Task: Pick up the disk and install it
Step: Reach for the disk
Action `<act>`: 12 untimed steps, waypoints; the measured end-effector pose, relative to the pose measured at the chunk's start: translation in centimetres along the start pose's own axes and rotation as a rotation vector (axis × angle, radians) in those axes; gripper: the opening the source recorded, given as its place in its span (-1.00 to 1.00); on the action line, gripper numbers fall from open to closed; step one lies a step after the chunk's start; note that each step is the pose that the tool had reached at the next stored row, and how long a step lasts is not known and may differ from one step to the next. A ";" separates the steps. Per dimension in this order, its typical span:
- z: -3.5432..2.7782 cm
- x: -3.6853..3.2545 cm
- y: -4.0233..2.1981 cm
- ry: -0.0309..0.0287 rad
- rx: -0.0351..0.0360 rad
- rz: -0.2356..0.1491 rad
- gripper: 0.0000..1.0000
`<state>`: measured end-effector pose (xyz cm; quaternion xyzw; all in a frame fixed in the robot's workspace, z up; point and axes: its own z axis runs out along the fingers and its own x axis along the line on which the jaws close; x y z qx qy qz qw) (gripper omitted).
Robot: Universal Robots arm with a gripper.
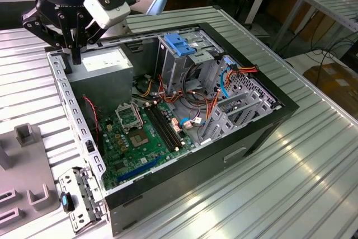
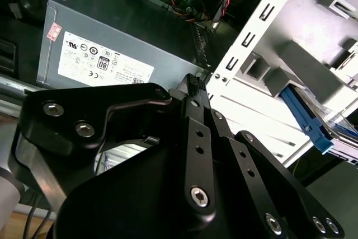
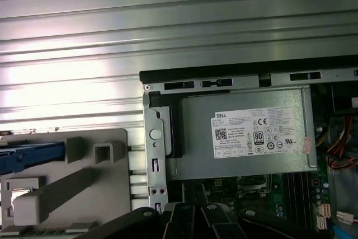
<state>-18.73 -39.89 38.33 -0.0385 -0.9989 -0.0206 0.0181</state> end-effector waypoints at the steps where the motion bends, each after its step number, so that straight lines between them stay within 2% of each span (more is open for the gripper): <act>1: 0.01 0.02 0.00 0.0006 0.0001 0.000 -0.79; 7: 0.08 0.21 -0.02 0.0037 0.0002 0.000 -0.79; 12: 0.21 1.15 -0.10 0.0046 0.0002 0.000 -0.79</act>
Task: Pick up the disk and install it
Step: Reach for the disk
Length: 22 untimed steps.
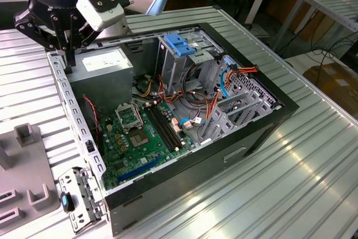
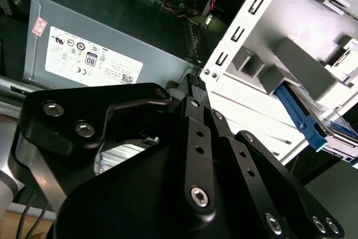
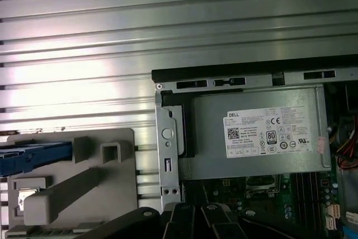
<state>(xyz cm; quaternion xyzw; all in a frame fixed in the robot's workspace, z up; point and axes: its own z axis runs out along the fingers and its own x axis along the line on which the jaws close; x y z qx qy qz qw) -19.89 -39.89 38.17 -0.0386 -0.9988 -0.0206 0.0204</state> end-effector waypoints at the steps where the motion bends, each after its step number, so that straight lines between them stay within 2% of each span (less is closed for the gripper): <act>1: 0.02 0.18 -0.01 0.0000 0.0000 0.000 -0.79; 3: 0.07 0.71 -0.06 0.0000 0.0000 0.000 -0.79; 4: 0.12 1.26 -0.10 -0.0012 -0.0002 0.000 -0.79; 6: 0.18 2.11 -0.17 -0.0082 -0.0006 0.000 -0.79; 8: 0.23 2.55 -0.20 -0.0112 -0.0010 0.000 -0.79; 22: 0.37 3.61 -0.29 -0.0113 -0.0009 -0.001 -0.79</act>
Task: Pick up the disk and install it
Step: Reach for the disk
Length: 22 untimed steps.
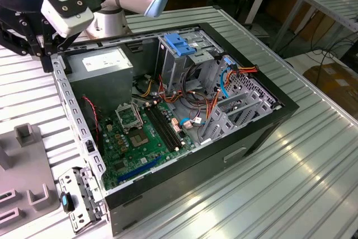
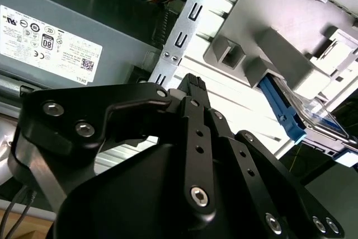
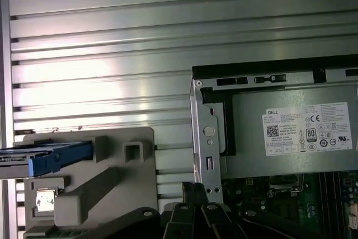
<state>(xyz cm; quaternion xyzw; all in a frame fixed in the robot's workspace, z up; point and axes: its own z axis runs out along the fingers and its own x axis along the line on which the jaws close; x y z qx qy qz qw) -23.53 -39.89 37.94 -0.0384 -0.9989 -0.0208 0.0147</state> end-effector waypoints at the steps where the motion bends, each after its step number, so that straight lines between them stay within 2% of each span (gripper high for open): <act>1: 0.01 0.07 0.00 0.0000 0.0000 0.000 -0.79; 22: 0.24 1.62 -0.13 0.0001 0.0000 0.000 -0.79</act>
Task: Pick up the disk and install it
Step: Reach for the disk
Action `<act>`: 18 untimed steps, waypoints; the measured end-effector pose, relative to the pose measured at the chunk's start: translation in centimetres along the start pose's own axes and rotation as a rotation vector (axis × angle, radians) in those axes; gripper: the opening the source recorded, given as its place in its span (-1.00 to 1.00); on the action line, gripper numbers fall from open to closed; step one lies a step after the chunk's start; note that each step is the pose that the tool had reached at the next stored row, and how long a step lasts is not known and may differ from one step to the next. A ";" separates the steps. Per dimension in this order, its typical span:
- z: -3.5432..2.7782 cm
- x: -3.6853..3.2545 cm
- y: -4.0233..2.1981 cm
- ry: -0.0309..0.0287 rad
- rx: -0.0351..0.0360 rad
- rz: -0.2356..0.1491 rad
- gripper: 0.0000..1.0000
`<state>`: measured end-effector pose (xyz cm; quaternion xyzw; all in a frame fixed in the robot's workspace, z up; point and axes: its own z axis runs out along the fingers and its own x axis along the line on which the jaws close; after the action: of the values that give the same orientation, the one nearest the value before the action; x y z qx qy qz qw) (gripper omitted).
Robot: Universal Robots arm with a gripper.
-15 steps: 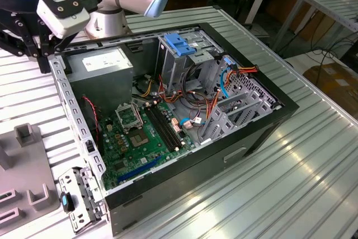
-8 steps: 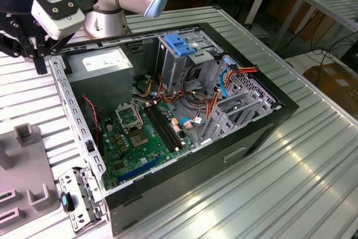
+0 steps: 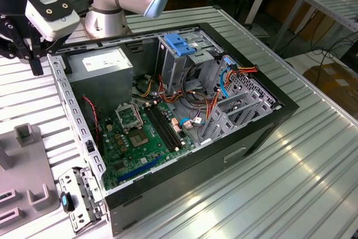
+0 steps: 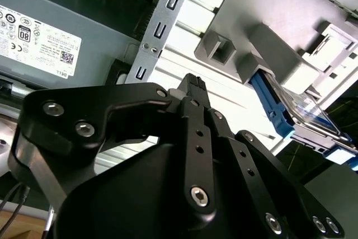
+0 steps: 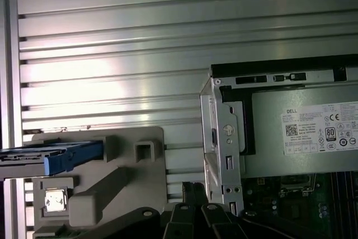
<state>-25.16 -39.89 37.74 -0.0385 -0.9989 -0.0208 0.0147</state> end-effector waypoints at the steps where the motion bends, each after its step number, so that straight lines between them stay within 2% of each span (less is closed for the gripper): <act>1: 0.01 0.04 0.00 0.0000 0.0000 0.000 -0.79; 18: 0.17 0.89 -0.08 0.0014 0.0001 0.000 -0.79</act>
<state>-26.05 -39.89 37.59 -0.0384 -0.9989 -0.0208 0.0154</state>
